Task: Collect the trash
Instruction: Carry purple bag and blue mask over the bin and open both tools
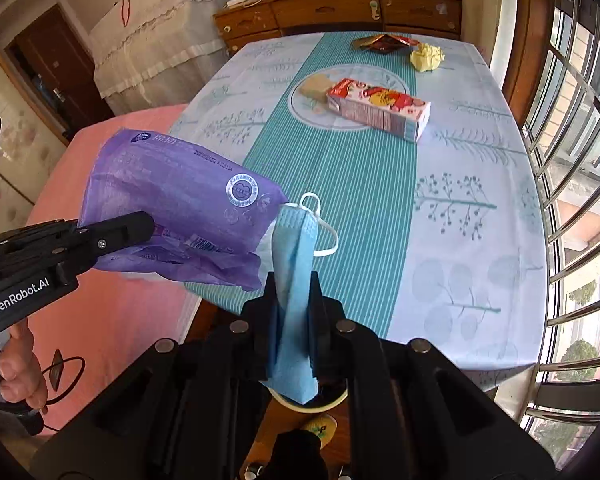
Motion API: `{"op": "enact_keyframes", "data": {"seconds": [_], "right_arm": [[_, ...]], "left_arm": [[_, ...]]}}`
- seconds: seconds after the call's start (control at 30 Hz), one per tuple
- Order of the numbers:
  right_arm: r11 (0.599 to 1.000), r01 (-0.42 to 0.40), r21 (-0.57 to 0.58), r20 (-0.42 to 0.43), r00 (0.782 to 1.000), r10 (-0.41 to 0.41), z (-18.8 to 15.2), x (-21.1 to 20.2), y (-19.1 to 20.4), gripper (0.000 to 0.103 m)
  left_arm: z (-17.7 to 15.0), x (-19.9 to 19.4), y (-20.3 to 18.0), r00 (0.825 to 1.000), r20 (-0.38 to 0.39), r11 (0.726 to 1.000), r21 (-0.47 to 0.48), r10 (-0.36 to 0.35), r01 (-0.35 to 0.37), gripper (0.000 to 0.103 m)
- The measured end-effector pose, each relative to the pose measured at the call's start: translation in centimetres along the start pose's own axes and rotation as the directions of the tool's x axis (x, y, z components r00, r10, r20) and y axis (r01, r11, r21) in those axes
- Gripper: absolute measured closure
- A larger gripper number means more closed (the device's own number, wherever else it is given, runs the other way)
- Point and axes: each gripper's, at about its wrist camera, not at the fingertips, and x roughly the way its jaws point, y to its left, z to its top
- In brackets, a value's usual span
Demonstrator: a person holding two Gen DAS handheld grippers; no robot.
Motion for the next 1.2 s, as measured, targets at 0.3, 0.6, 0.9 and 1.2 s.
{"op": "enact_keyframes", "data": {"seconds": [0.3, 0.6, 0.9, 1.2], "right_arm": [[0.996, -0.062, 0.071, -0.141, 0.987, 0.072, -9.2, 2.6, 0.0, 0.094], [0.980, -0.025, 0.197, -0.261, 0.962, 0.077, -18.1, 10.4, -1.5, 0.094], [0.936, 0.043, 0.351, -0.307, 0.949, 0.071, -24.9, 22.3, -6.7, 0.094], [0.916, 0.065, 0.397, -0.346, 0.935, 0.084, -29.3, 33.3, -9.4, 0.093]], "left_arm": [[-8.1, 3.1, -1.6, 0.983, -0.167, 0.996, 0.068, 0.072, -0.061, 0.095], [-15.6, 10.7, -1.0, 0.954, -0.286, 0.990, 0.126, 0.092, -0.058, 0.095], [-22.7, 24.0, 2.1, 0.931, -0.344, 0.989, 0.121, 0.123, -0.086, 0.095], [-27.7, 36.5, 3.9, 0.911, -0.384, 0.980, 0.178, 0.150, -0.086, 0.094]]}}
